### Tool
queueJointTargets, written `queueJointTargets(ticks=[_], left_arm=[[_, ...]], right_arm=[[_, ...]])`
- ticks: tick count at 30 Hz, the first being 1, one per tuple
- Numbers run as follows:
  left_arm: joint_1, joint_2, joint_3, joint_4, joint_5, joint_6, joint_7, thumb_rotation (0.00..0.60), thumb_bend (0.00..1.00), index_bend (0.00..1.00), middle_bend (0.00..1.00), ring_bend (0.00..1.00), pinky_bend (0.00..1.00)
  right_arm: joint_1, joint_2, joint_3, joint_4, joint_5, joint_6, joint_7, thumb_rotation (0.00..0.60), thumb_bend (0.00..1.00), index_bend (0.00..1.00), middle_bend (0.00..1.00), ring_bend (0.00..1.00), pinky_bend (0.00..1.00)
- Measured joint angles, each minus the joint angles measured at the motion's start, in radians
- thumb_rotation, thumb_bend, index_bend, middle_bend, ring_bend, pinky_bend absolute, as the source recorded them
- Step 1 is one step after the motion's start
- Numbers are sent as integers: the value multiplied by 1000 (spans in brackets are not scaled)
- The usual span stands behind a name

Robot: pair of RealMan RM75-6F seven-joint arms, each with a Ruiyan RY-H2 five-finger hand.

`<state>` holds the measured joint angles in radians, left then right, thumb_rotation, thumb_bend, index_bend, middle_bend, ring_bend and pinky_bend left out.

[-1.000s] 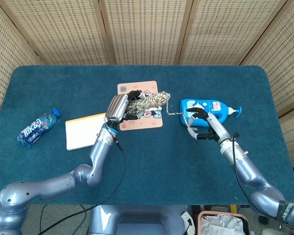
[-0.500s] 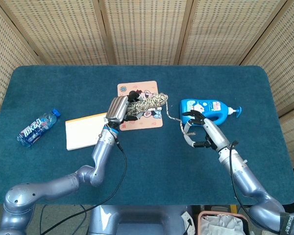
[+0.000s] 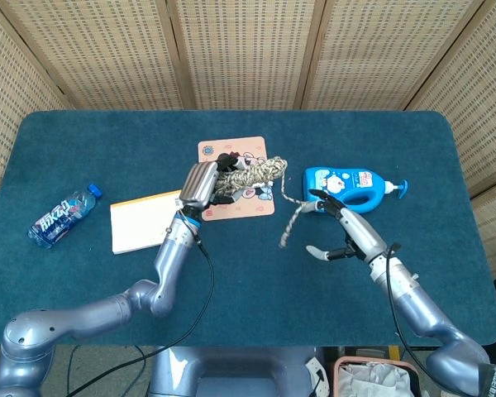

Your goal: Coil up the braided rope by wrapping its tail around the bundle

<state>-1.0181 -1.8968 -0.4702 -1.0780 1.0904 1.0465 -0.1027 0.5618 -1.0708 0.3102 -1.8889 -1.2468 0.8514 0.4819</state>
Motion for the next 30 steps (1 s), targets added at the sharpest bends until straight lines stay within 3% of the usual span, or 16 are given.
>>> queueJointTargets(ticks=[9, 15, 22, 30], left_arm=[[15, 51, -3, -120, 23, 34, 36, 600, 556, 711, 579, 506, 601], [31, 94, -5, -203, 30, 59, 78, 600, 555, 711, 579, 506, 601], [51, 147, 0, -285, 44, 86, 124, 600, 556, 711, 579, 506, 601], [77, 215, 23, -380, 86, 118, 181, 600, 556, 711, 579, 506, 601]], right_arm=[[-80, 62, -57, -3, -72, 85, 18, 600, 176, 84, 0, 0, 0], [-132, 82, -114, 55, -148, 140, 18, 600, 167, 84, 0, 0, 0], [-192, 33, -175, 285, -294, 302, -108, 600, 128, 84, 0, 0, 0], [-306, -105, -229, 544, -334, 504, -160, 600, 91, 84, 0, 0, 0]])
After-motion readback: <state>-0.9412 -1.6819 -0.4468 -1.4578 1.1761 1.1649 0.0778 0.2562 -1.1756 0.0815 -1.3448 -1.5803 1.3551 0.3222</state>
